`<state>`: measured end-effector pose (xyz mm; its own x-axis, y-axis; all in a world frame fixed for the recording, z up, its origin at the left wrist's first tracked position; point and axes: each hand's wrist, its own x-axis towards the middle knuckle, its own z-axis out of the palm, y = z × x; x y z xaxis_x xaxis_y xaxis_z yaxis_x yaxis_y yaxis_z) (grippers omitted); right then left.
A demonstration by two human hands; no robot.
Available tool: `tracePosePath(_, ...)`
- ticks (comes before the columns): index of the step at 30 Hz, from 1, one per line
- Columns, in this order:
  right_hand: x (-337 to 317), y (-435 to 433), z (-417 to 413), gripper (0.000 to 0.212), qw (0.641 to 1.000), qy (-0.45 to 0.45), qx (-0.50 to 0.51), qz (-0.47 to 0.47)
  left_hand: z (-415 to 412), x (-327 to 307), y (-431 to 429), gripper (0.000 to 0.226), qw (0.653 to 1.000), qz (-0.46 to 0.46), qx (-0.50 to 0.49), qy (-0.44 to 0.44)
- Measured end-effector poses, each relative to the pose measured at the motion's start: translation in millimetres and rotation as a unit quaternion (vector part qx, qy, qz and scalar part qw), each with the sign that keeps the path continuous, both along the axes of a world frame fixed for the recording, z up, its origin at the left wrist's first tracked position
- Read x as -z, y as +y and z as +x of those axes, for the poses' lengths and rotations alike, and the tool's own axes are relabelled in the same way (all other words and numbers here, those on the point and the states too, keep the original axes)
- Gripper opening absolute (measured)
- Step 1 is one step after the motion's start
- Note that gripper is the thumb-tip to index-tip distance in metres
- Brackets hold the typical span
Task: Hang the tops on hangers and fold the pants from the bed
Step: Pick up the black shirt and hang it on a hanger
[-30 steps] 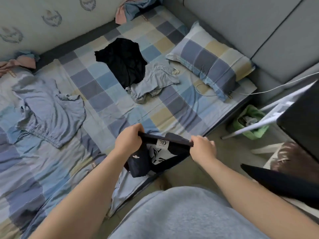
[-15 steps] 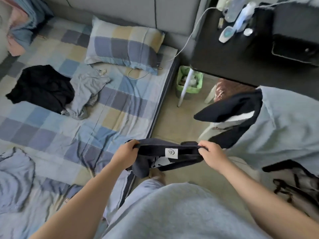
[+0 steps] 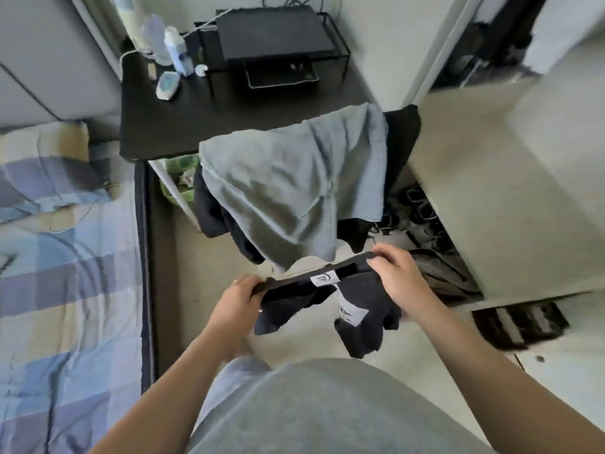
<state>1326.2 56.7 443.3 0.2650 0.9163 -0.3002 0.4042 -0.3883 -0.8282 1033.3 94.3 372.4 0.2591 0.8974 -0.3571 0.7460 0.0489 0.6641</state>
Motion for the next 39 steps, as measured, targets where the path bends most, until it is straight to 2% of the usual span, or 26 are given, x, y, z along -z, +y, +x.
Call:
tracePosePath(2, -14, -7, 31, 0.020, 0.998, -0.001, 0.043, 0.036, 38, -13, 17, 0.017, 0.999, 0.003, 0.042, -0.015)
tracePosePath(5, -33, -10, 76, 0.010, 0.990, -0.032, 0.132, 0.050, 99, -35, 47, 0.015, 0.992, 0.031, 0.115, -0.042)
tracePosePath(9, -64, 2, 128, 0.019, 0.965, -0.063, 0.243, 0.071, 181, -73, 91, 0.024, 0.976, 0.074, 0.183, -0.096)
tracePosePath(15, -148, 36, 187, 0.025, 0.918, -0.126, 0.340, 0.163, 292, -154, 160, 0.035, 0.931, 0.111, 0.270, -0.219)
tracePosePath(20, -231, 75, 229, 0.017, 0.867, -0.173, 0.396, 0.247, 364, -244, 224, 0.035, 0.884, 0.167, 0.322, -0.294)
tracePosePath(24, -306, 106, 259, 0.026, 0.827, -0.224, 0.422, 0.295, 416, -326, 266, 0.039, 0.846, 0.201, 0.338, -0.359)
tracePosePath(29, -413, 135, 293, 0.013, 0.785, -0.286, 0.435, 0.336, 470, -432, 295, 0.041, 0.810, 0.247, 0.348, -0.402)
tracePosePath(33, -495, 145, 328, 0.020, 0.762, -0.313, 0.438, 0.359, 511, -517, 310, 0.043, 0.785, 0.285, 0.348, -0.426)
tracePosePath(36, -555, 145, 352, 0.029, 0.741, -0.352, 0.443, 0.361, 534, -576, 310, 0.043, 0.773, 0.316, 0.332, -0.440)
tracePosePath(39, -611, 136, 373, 0.032, 0.712, -0.438, 0.439, 0.331, 554, -632, 306, 0.040, 0.757, 0.348, 0.336, -0.440)
